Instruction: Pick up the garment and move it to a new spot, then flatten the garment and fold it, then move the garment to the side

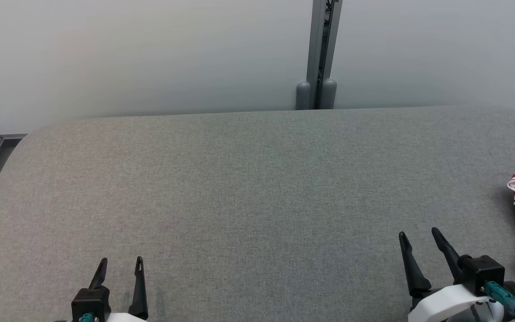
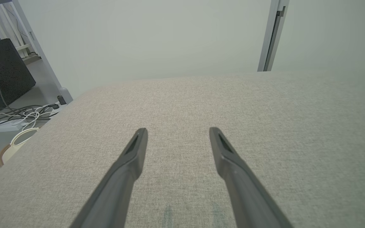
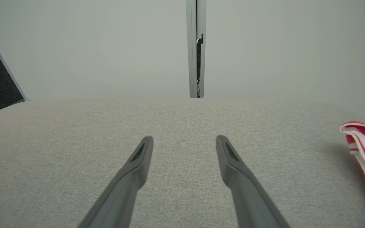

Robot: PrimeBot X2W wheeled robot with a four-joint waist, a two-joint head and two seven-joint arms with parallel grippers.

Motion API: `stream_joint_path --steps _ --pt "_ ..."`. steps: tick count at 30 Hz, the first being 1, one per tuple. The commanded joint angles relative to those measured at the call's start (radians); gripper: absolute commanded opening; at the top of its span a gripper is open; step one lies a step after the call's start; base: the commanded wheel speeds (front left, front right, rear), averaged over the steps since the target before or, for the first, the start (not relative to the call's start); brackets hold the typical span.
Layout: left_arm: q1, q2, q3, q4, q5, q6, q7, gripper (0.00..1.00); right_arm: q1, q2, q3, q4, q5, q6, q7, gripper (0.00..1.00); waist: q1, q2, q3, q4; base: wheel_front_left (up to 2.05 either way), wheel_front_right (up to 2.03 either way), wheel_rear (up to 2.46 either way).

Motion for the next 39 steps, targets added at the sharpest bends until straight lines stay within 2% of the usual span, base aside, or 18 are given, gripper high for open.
stream_joint_path --steps 1,21,35,38,39 --pt "0.007 0.003 0.004 0.0 -0.006 0.002 -0.004 1.0 0.009 -0.005 0.001 0.003 0.005 0.0 -0.005 1.0 0.0 0.0 0.0 -0.001 0.0 0.0 0.0" --pt "0.002 0.003 0.012 0.002 -0.049 -0.025 -0.004 1.0 -0.004 -0.005 0.012 0.007 0.006 0.0 -0.005 1.0 0.0 0.0 0.015 -0.014 0.0 0.0 0.0" --pt "0.0 0.003 -0.001 0.009 -0.061 -0.024 -0.004 1.0 -0.005 -0.005 0.018 0.021 0.001 0.0 -0.004 1.0 0.0 0.0 0.028 -0.036 0.0 0.0 0.0" --pt "-0.001 0.003 -0.008 0.012 -0.081 -0.046 -0.004 1.0 -0.007 -0.005 0.013 0.019 -0.007 0.0 -0.005 1.0 0.0 0.0 0.031 -0.037 0.0 0.0 0.0" --pt "0.002 -0.001 -0.01 0.013 -0.081 -0.046 0.0 0.0 -0.001 0.0 0.015 0.019 -0.003 0.0 0.0 0.0 0.0 0.0 0.031 -0.037 0.0 0.0 0.0"
